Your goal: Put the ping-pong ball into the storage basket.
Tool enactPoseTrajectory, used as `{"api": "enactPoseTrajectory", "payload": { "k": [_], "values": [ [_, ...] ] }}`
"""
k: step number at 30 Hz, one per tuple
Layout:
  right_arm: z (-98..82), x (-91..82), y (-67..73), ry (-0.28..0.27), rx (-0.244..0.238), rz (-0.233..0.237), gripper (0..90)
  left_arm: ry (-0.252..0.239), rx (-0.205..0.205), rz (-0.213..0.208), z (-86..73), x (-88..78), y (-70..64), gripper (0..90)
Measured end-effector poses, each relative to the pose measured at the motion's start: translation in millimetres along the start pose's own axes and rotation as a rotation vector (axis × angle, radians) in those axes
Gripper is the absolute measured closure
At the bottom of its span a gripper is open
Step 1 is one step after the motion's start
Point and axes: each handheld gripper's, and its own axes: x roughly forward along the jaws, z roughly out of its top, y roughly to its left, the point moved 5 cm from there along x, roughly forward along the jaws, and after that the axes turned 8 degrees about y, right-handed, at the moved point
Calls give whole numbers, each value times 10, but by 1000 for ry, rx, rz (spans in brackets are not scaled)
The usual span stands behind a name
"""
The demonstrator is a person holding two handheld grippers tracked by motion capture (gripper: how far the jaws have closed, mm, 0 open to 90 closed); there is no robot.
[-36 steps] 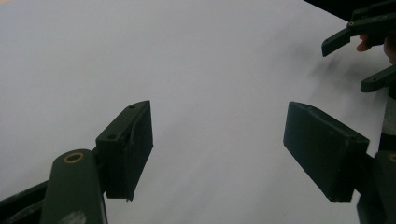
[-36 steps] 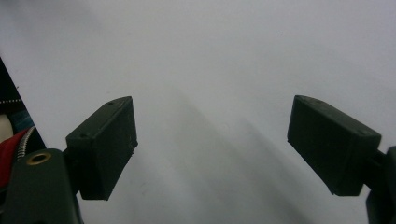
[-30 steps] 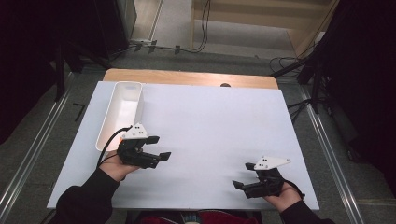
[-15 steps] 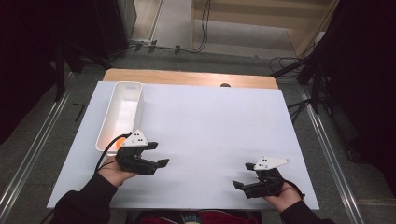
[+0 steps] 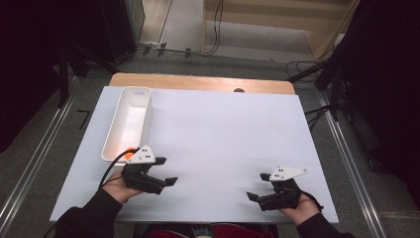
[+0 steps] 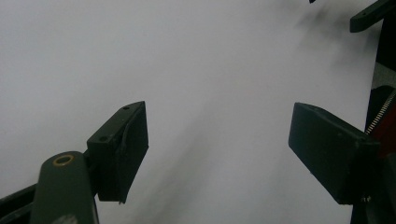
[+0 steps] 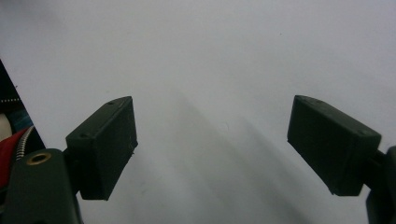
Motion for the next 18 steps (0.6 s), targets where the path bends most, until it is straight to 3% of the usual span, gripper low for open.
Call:
{"api": "enactPoseTrajectory", "payload": {
  "k": [18],
  "values": [
    [0,10,2,3,2,2,145,26,35,-19,-200,-39,10,203]
  ]
}}
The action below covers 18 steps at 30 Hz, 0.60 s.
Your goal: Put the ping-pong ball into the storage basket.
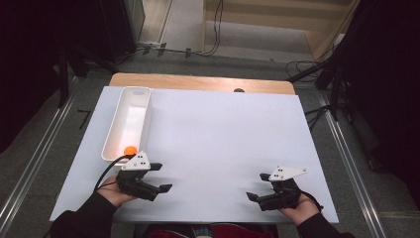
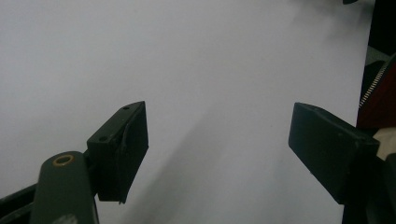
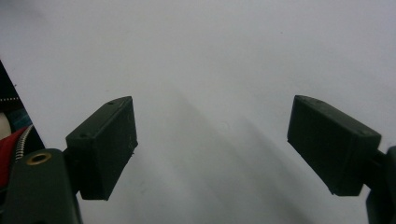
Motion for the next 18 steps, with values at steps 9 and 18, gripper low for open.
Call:
{"api": "enactPoseTrajectory", "payload": {
  "k": [9,18],
  "values": [
    [-2,0,0,1,7,-2,145,22,7,-1,-79,-20,-5,203],
    [-3,0,0,1,7,-1,145,33,-3,4,-144,-45,29,203]
  ]
}}
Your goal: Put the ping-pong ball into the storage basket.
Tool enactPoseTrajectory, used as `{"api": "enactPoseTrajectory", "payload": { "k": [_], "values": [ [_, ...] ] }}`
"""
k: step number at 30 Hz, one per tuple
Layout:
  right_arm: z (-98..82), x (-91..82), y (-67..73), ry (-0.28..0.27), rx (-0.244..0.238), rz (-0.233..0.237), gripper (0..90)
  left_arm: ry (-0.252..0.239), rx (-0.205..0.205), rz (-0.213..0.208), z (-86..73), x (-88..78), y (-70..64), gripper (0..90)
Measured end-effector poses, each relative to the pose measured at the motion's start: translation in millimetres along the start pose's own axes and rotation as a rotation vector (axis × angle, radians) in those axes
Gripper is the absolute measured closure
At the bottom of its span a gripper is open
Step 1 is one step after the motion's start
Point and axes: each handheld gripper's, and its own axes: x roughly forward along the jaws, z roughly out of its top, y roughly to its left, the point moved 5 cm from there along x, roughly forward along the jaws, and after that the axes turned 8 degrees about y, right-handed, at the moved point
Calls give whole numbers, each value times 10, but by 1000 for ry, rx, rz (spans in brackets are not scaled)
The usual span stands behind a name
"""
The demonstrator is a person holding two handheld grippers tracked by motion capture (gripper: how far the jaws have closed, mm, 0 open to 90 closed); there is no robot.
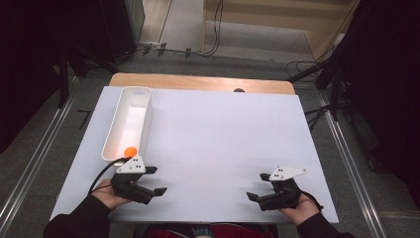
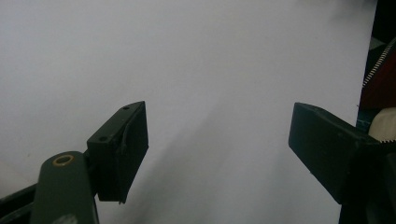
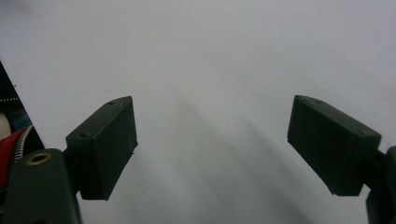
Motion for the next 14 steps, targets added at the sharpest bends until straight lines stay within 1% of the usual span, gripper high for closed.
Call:
{"api": "enactPoseTrajectory", "payload": {
  "k": [10,12,14],
  "values": [
    [-2,2,0,3,-2,1,145,10,3,-3,-15,15,4,203],
    [-2,2,0,3,-2,1,145,20,9,0,-21,23,8,203],
    [-1,2,-1,2,-3,1,145,19,13,-5,-20,37,4,203]
  ]
}}
